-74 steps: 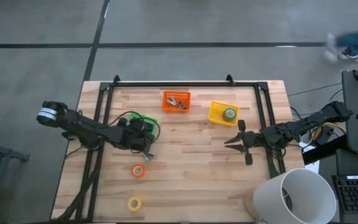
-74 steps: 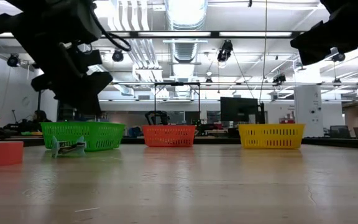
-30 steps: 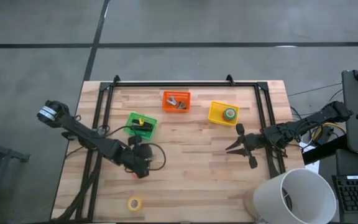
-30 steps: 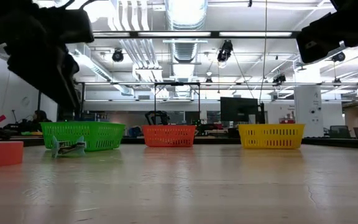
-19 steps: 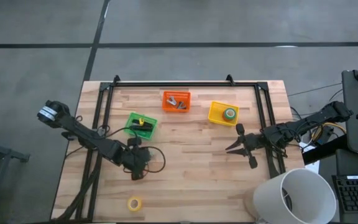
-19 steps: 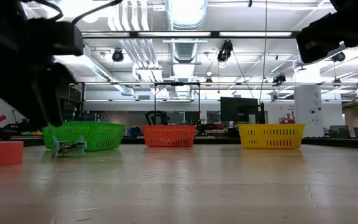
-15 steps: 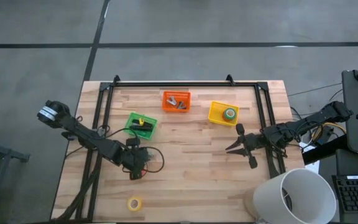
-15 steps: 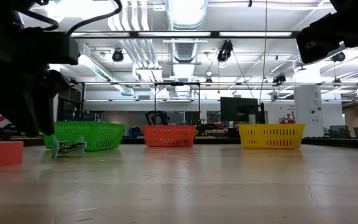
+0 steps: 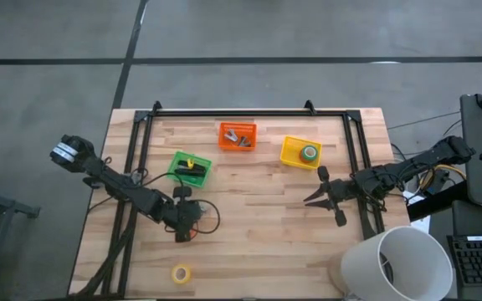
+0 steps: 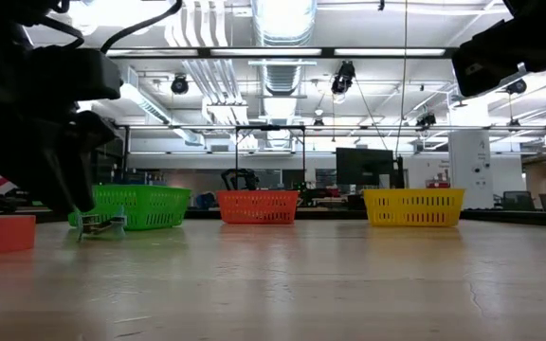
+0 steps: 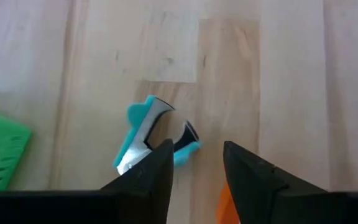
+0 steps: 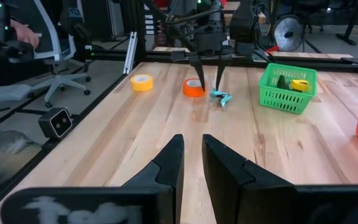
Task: Pick and place Stapler, Stapler remover, tape
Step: Put the light blue staple remover into the orange basket
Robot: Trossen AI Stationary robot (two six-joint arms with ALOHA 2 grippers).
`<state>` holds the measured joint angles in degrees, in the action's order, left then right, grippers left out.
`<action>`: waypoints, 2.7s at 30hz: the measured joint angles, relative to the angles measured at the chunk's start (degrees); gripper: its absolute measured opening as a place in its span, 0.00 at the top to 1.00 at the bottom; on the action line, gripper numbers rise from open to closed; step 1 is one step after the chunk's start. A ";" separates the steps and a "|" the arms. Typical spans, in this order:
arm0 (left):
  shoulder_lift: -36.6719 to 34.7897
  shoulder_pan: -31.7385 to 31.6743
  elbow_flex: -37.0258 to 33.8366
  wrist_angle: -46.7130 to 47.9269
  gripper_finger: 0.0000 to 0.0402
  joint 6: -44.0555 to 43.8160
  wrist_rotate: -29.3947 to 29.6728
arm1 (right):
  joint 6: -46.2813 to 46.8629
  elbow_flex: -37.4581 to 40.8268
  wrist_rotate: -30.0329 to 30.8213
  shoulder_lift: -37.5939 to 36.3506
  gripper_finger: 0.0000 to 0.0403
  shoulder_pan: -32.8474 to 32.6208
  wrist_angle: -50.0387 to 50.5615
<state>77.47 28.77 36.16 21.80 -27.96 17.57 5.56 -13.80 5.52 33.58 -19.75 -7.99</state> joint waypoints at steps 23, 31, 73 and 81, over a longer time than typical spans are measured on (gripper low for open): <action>0.00 -0.07 -0.15 0.87 0.85 11.01 0.79 | -0.02 0.00 0.00 0.00 0.87 0.00 0.00; -0.13 -0.09 -2.64 -0.87 0.88 11.42 1.91 | -0.02 0.00 0.02 0.00 0.87 0.02 0.00; -0.02 -33.44 0.57 -47.44 0.98 22.06 20.11 | -0.66 0.00 0.60 -0.02 0.87 0.02 0.28; 1.17 -45.03 0.57 -51.83 0.99 14.87 7.86 | -1.67 0.00 0.59 -0.02 0.87 0.02 0.37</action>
<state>78.64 -16.26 36.73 -30.03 -13.09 25.43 3.90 -13.80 6.11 33.56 -19.73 -7.62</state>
